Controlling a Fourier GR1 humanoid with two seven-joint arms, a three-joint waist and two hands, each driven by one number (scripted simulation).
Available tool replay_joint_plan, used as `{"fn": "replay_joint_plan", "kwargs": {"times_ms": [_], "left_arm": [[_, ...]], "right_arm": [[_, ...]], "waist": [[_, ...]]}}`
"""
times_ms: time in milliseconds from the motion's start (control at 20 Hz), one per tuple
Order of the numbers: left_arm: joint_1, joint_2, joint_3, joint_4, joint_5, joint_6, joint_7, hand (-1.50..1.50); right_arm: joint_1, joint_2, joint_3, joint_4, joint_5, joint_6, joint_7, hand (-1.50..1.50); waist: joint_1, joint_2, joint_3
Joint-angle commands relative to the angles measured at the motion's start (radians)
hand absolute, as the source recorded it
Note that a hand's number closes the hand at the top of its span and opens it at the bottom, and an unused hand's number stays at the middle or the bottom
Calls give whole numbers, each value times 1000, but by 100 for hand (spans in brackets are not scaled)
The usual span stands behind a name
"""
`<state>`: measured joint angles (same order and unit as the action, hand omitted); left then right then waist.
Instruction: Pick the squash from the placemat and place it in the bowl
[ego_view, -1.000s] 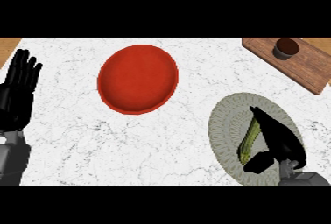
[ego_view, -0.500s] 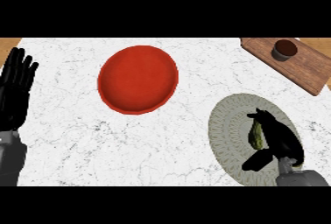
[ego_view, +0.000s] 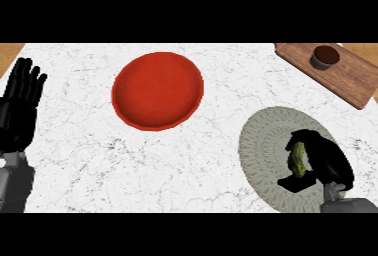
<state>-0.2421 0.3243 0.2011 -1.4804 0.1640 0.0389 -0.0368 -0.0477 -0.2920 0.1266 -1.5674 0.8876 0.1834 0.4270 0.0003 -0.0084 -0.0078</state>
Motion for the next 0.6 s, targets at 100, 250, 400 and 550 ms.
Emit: {"fn": "replay_joint_plan", "kwargs": {"times_ms": [100, 250, 400, 550], "left_arm": [[42, 26, 25, -14, 3, -21, -12, 0], [13, -18, 5, 23, -11, 7, -23, 0], [53, 38, 38, -22, 8, -38, -4, 0], [6, 16, 29, -30, 3, -11, 32, 0]], "right_arm": [[244, -5, 28, -134, 84, 12, 147, 150], [289, -1, 25, -260, 99, 51, 230, 150], [383, -55, -9, -393, 96, 71, 211, 150], [403, -48, -5, -448, 164, 48, 235, 150]], "waist": [[-22, 2, 6], [-24, 5, 6], [-12, 5, 7], [-8, 6, 7]]}}
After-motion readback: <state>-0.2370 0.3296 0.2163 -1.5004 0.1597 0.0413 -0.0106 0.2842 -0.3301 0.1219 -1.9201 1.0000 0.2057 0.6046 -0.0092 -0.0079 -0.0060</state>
